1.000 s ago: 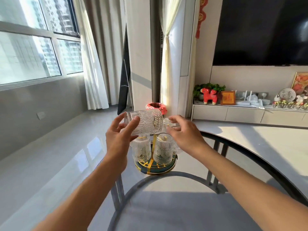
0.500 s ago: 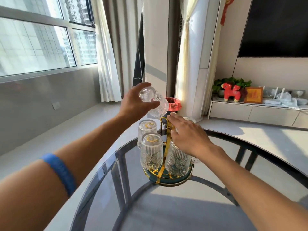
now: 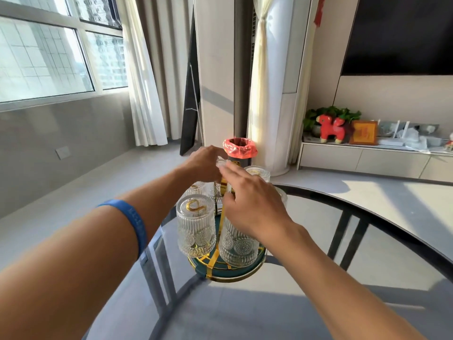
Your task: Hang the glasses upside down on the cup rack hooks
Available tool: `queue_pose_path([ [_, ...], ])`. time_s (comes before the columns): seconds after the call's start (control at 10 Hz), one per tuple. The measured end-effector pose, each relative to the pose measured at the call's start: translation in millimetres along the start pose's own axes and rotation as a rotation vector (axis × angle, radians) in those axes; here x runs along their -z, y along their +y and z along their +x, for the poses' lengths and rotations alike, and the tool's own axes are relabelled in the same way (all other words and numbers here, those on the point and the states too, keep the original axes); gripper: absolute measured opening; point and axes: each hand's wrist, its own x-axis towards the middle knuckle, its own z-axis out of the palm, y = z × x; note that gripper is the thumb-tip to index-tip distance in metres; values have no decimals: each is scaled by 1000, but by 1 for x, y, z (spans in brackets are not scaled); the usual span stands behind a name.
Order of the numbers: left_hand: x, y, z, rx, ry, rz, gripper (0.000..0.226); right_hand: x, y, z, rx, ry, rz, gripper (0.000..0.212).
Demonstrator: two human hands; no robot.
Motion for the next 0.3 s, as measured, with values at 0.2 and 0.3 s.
queue_pose_path([
  [0.2, -11, -6, 0, 33, 40, 56, 43, -1, 1, 1, 11, 10, 17, 59],
  [0.3, -6, -7, -4, 73, 42, 38, 56, 1, 0, 0, 0, 0, -24, 60],
])
